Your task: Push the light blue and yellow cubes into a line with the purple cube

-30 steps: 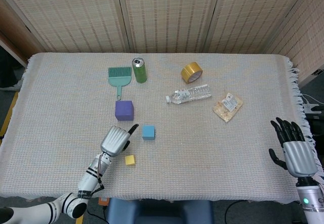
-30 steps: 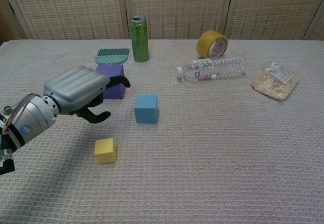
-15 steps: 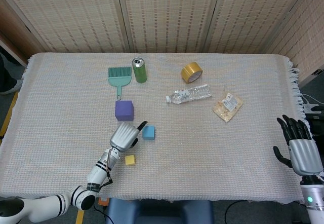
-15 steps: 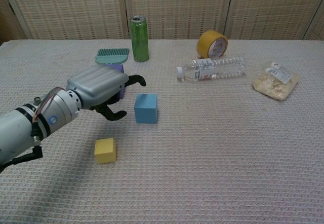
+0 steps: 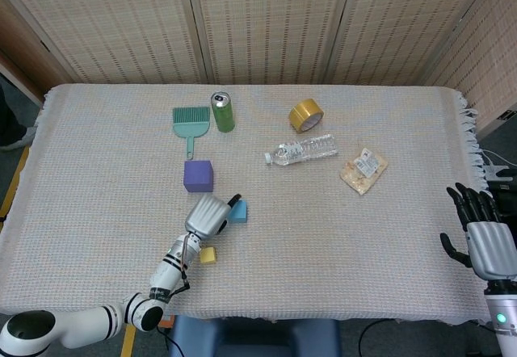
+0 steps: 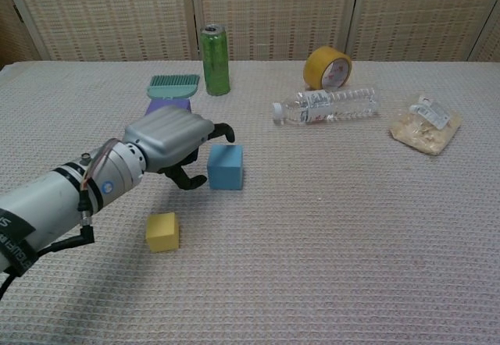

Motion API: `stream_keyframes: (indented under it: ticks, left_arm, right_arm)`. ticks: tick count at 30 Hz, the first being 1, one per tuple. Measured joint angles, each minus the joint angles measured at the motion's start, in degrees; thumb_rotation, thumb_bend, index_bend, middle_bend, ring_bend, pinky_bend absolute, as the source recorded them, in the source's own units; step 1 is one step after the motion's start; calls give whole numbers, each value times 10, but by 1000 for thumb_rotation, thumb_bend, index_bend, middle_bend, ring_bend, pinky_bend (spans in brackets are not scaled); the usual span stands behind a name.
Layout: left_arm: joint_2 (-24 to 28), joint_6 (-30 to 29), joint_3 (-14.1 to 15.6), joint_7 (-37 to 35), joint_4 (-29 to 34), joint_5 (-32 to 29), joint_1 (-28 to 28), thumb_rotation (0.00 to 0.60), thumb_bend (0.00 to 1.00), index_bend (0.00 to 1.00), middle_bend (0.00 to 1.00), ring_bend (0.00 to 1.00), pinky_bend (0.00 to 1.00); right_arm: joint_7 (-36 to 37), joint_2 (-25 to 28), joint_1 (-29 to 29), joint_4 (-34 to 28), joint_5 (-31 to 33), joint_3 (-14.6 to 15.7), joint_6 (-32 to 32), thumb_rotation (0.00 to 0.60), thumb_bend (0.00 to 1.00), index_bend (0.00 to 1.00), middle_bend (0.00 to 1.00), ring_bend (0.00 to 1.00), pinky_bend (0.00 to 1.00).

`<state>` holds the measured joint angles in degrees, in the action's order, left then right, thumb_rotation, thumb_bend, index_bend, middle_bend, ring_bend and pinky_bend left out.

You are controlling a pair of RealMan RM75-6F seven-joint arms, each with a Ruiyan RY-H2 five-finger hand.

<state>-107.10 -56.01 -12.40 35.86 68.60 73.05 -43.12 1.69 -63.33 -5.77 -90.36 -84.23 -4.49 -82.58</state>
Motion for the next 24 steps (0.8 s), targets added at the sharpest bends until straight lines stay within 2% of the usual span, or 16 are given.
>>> stream_keyframes:
  ticks: [8,14,24]
  left_arm:
    - [-13,-14,10,-35,-27,15,-7,600,349,413,1000,1000,1000]
    - [-15,-43,16,-75,-39,42,-5,600,347,441,1000,1000,1000]
    - [69,-70,16,-121,25,37,27,600,346,455,1000,1000,1000]
  right_arm:
    - [-1,1,3,-1,3,-1,-4,600,136,0,0,0,0]
    - [-2,2,3,-1,5,-1,-2,600,136,0,0,0,0]
    - [-12,-1,2,-3,5,1,0,600,136,0,0,0,0]
